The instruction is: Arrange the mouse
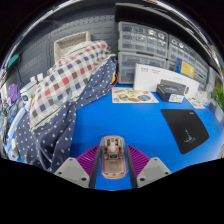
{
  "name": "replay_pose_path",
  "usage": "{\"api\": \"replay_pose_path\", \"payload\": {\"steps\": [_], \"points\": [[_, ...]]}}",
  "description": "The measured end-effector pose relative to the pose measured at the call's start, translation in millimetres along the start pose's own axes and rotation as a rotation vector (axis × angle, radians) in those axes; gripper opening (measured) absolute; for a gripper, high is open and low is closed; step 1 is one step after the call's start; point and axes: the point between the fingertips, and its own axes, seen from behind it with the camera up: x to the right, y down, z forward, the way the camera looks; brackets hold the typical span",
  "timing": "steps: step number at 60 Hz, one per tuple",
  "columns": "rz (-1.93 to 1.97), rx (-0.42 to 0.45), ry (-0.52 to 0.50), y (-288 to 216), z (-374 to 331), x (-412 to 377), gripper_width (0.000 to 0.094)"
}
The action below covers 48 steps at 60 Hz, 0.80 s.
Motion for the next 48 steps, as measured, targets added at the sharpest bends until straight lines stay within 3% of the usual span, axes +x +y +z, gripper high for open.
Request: {"api": "replay_pose_path", "payload": {"steps": [11,12,15,16,17,19,28,48], "points": [[0.002,-0.034,-0.013,-1,4,-1,0.0437],[-0.003,-0.038,-0.015,-1,3,-1,0.0465],[-0.012,-0.056,-0.018,0,4,-1,0.0384],[-0.014,-0.062,-0.02,0,4,-1,0.0424],[-0.018,-0.066,-0.021,0,5,-1,0.0351],[-0.023,-0.072,-0.025,0,6,-1,0.0328],[-0.03,-0.101,-0.06,-13,3,3,0.0325],[-0.078,0.229,-0.068,-212,-78,118,0.0328]]}}
